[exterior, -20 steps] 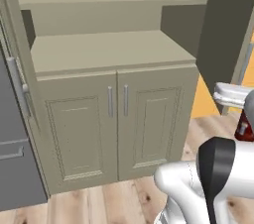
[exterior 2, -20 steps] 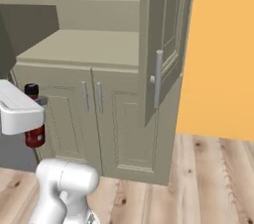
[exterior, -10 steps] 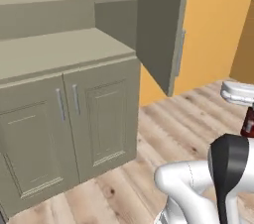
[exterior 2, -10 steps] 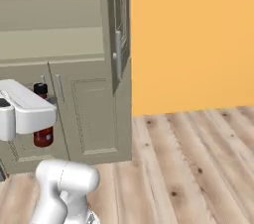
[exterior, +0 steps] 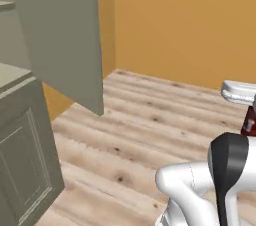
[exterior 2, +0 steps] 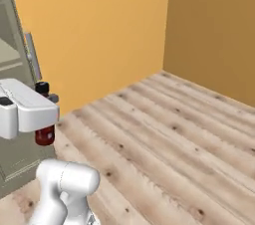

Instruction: Move the syrup bottle and condiment bottle from the cabinet to the dining counter.

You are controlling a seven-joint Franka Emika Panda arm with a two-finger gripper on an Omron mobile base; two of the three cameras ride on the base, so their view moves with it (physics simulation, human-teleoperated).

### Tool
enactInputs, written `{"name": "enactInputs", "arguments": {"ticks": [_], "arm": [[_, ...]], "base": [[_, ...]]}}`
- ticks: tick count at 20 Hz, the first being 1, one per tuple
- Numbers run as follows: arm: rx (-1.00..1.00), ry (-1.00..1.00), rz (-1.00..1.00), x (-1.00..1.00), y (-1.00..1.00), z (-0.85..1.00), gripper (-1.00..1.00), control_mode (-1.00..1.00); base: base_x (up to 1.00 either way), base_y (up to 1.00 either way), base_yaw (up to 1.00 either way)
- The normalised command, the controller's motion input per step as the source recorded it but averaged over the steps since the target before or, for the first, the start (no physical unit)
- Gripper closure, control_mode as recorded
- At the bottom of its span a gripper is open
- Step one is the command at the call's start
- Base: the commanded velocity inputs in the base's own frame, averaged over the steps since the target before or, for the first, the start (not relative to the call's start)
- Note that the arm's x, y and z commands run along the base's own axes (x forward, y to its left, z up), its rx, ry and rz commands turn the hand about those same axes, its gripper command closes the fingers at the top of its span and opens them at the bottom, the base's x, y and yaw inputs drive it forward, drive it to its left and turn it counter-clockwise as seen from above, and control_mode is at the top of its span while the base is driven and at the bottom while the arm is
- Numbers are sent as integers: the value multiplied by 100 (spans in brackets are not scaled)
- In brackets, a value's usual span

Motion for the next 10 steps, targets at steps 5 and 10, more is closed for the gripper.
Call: {"name": "enactInputs", "arguments": {"ticks": [5, 10], "arm": [[0, 0, 0, 0, 0, 0, 100, 100], [0, 0, 0, 0, 0, 0, 100, 100]], "base": [[59, -21, -77], [100, -16, -36]]}}
